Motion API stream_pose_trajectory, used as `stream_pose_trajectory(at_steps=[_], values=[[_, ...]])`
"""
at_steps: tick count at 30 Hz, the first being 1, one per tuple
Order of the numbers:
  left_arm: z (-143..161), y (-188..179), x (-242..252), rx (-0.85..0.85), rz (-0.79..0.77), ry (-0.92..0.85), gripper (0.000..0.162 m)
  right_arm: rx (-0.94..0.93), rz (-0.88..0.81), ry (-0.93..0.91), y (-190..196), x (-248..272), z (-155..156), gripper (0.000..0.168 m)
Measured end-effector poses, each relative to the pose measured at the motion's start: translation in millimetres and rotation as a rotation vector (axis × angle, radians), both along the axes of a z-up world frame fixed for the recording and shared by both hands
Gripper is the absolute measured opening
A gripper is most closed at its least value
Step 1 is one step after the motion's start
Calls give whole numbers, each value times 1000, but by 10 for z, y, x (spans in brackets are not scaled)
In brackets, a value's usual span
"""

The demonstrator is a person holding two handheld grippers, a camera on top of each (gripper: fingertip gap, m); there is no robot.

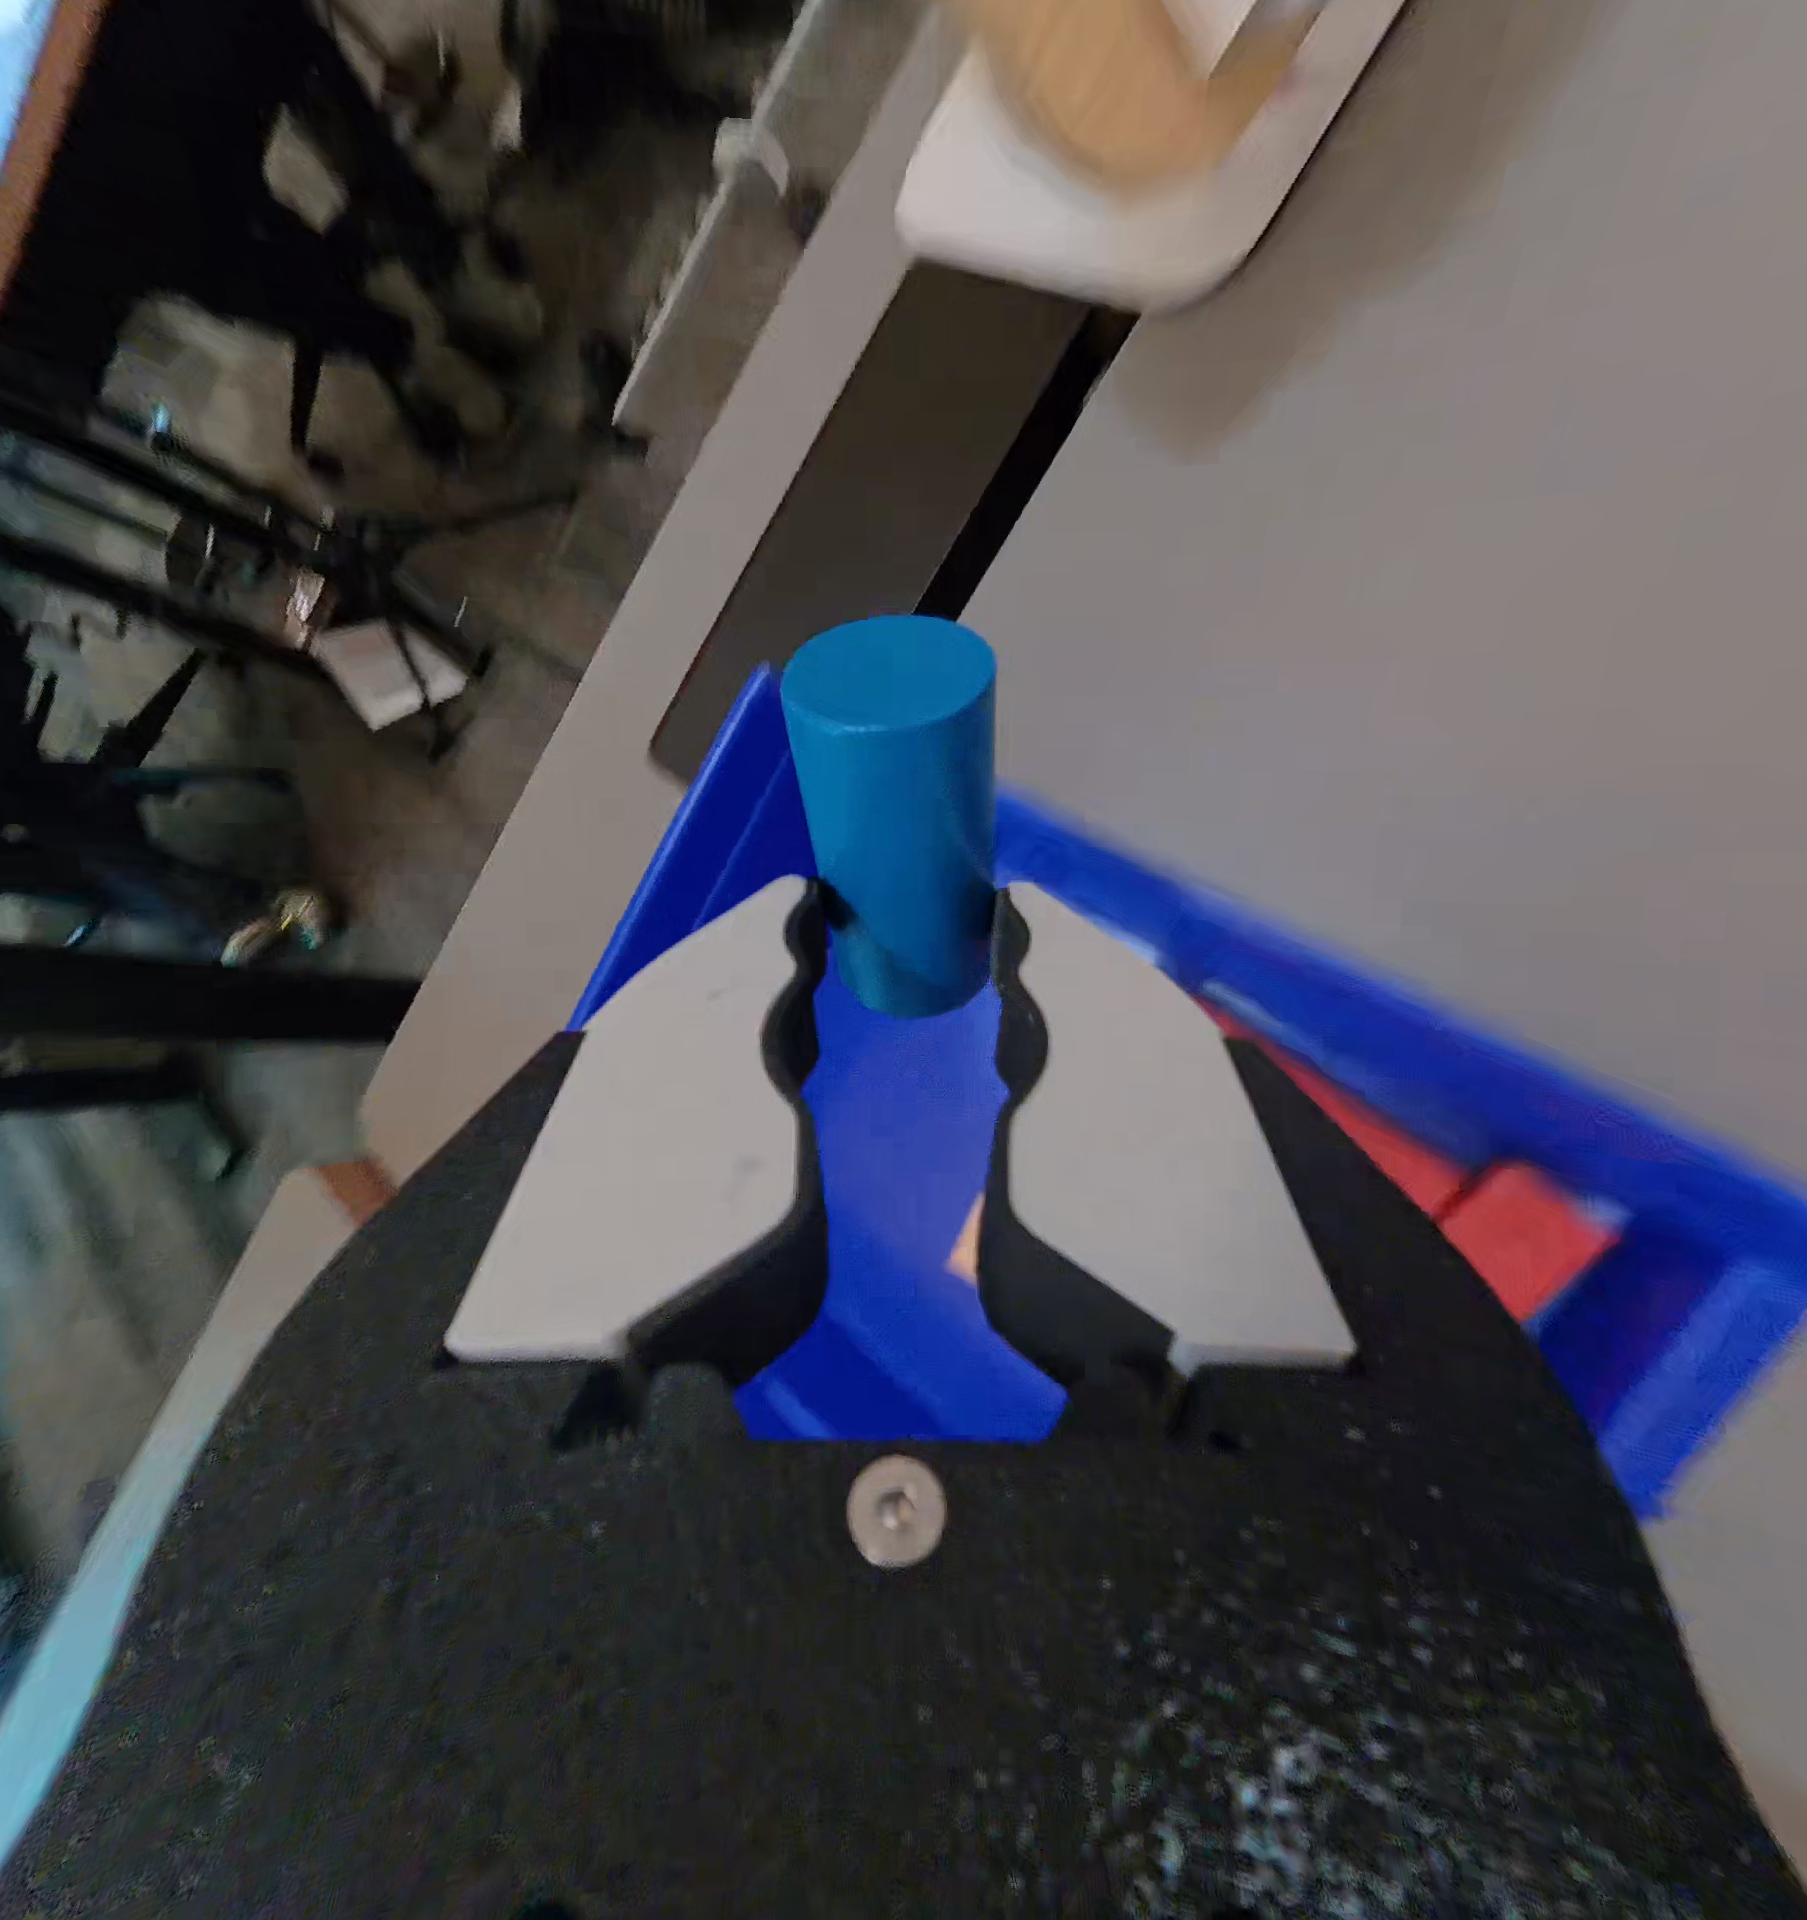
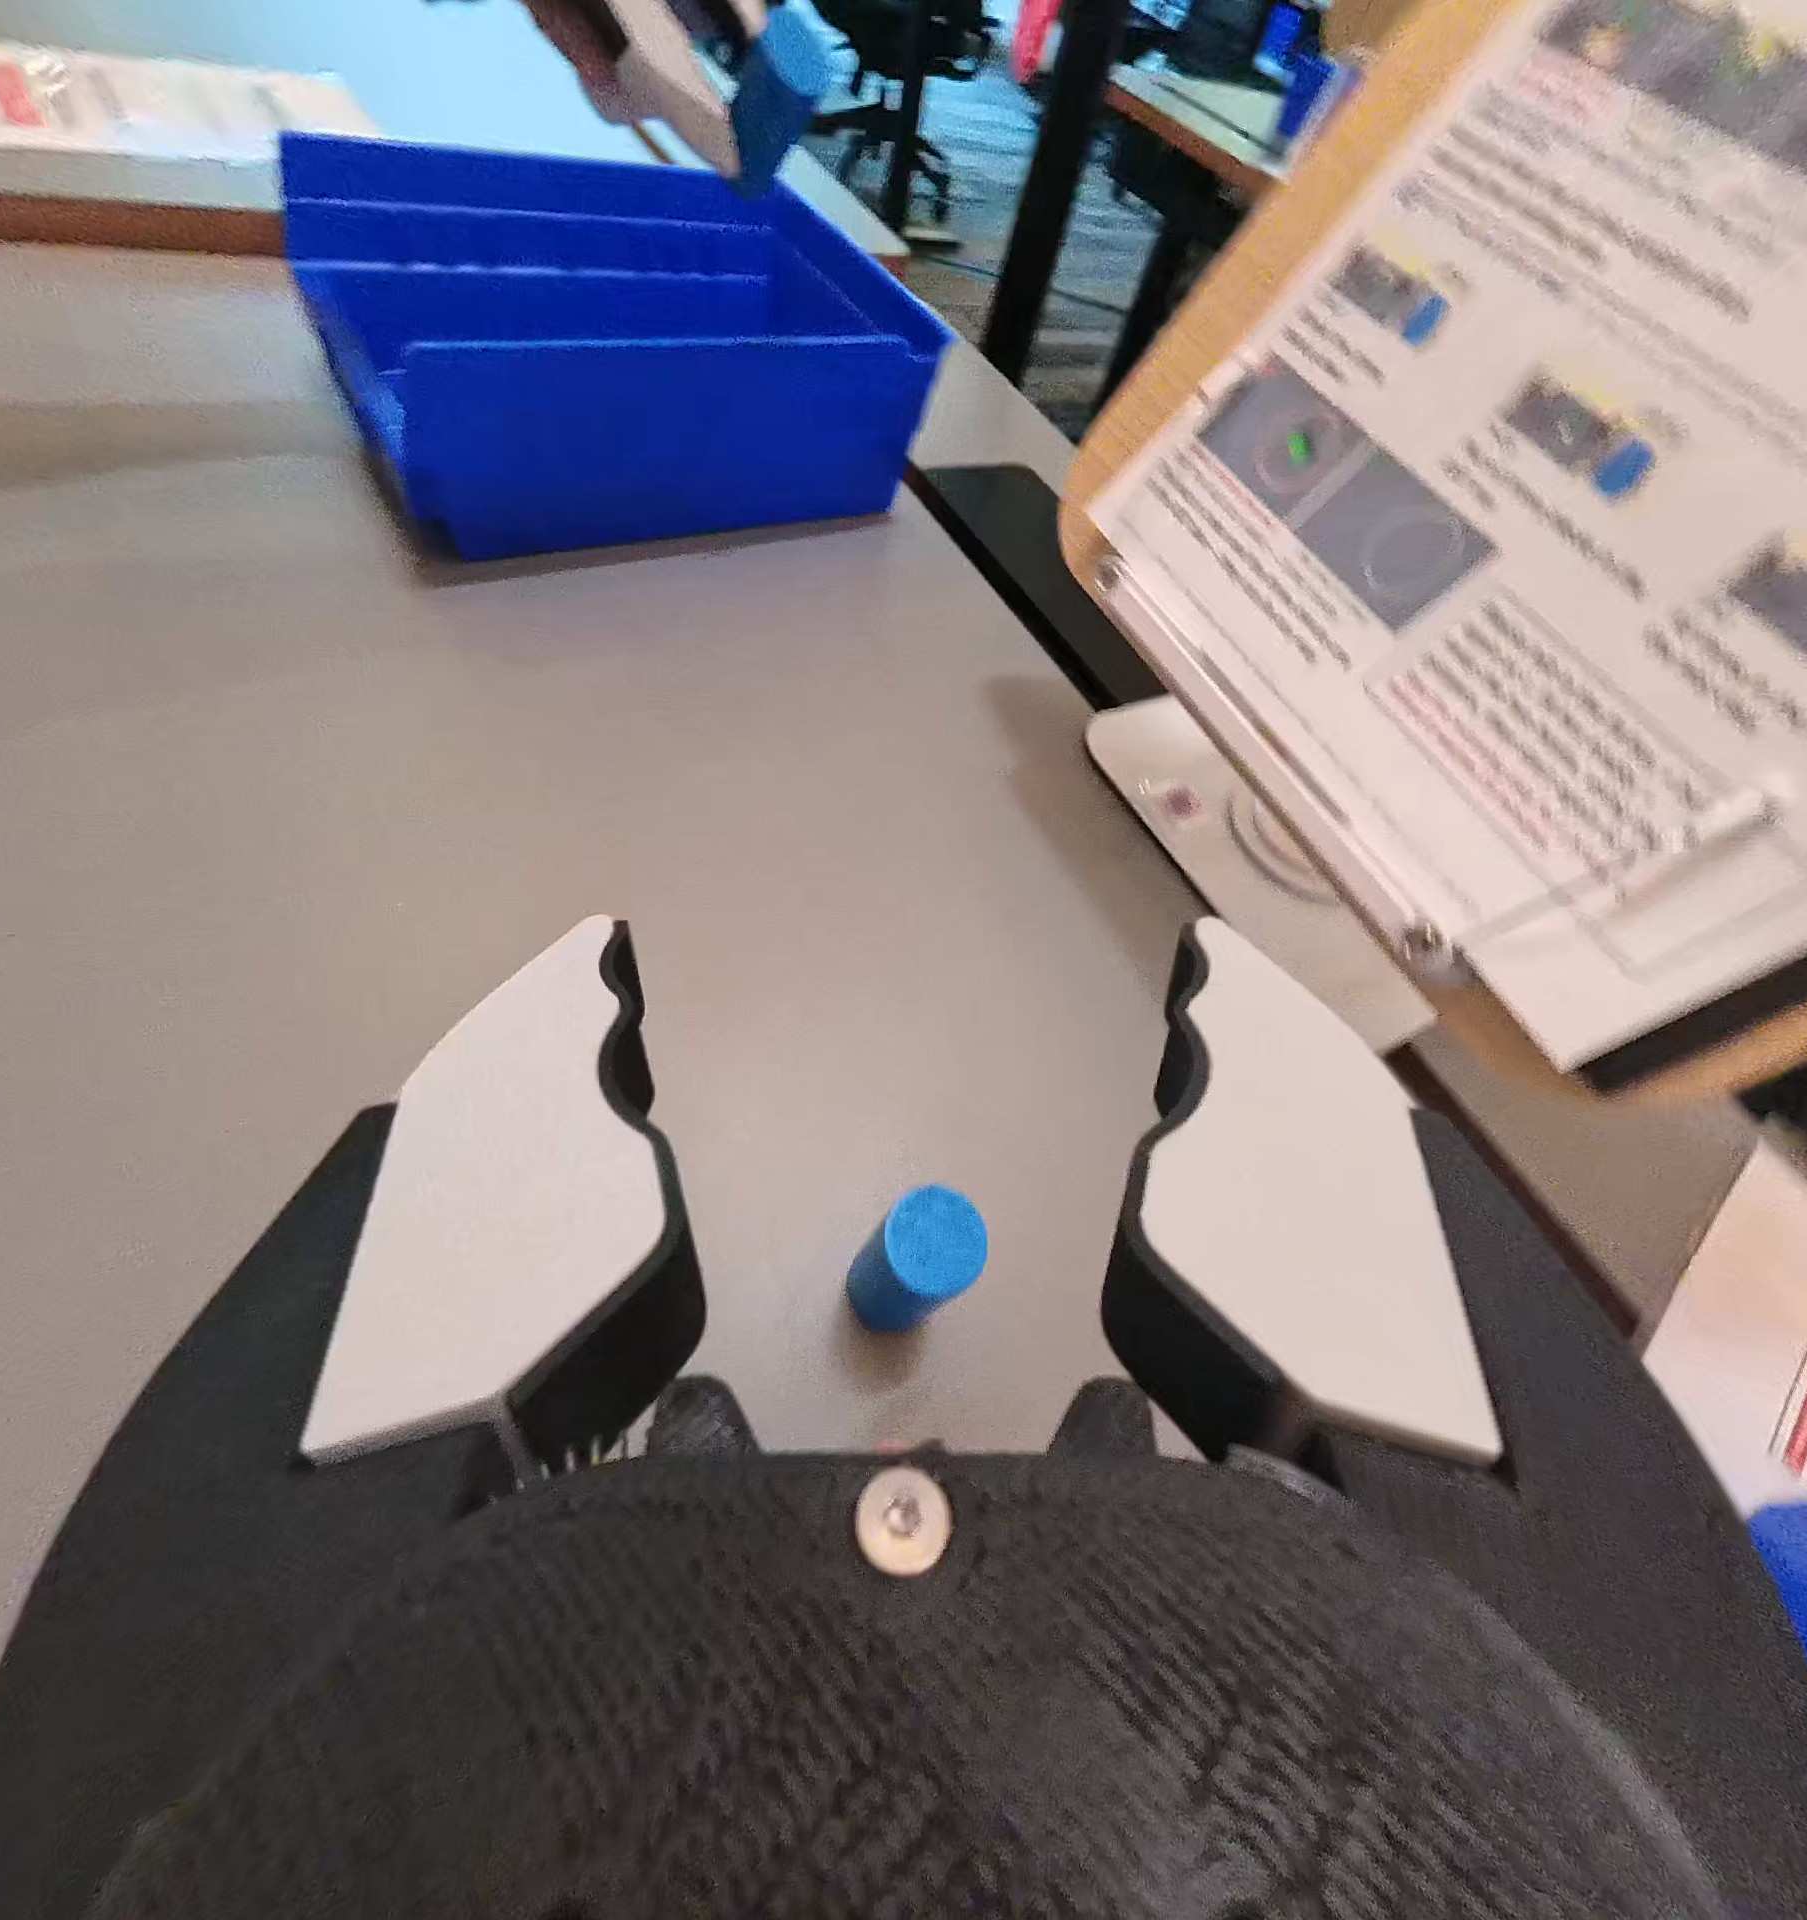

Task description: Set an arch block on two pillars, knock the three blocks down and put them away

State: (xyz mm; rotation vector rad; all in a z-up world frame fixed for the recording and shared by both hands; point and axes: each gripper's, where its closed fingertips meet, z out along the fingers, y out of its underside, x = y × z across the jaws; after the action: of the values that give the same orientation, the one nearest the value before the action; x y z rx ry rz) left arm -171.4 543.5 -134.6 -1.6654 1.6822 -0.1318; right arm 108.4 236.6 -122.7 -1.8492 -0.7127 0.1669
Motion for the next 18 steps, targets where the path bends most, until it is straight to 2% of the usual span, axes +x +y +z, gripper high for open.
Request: stream_pose_trajectory(at_steps=[4,9,13,18], values=[[291,-784,443,-74,-107,-204,30,48,146,-98,114,-401,307,90],[279,-1665,938,-135,-221,-329,31,76,310,-113,211,-855,593,80],[187,-2224,1268,-198,-309,-439,30,64,413,-133,207,-1066,611,71],[107,-2667,1528,-251,-375,-552,30,16,453,-33,206,-1205,507,57]])
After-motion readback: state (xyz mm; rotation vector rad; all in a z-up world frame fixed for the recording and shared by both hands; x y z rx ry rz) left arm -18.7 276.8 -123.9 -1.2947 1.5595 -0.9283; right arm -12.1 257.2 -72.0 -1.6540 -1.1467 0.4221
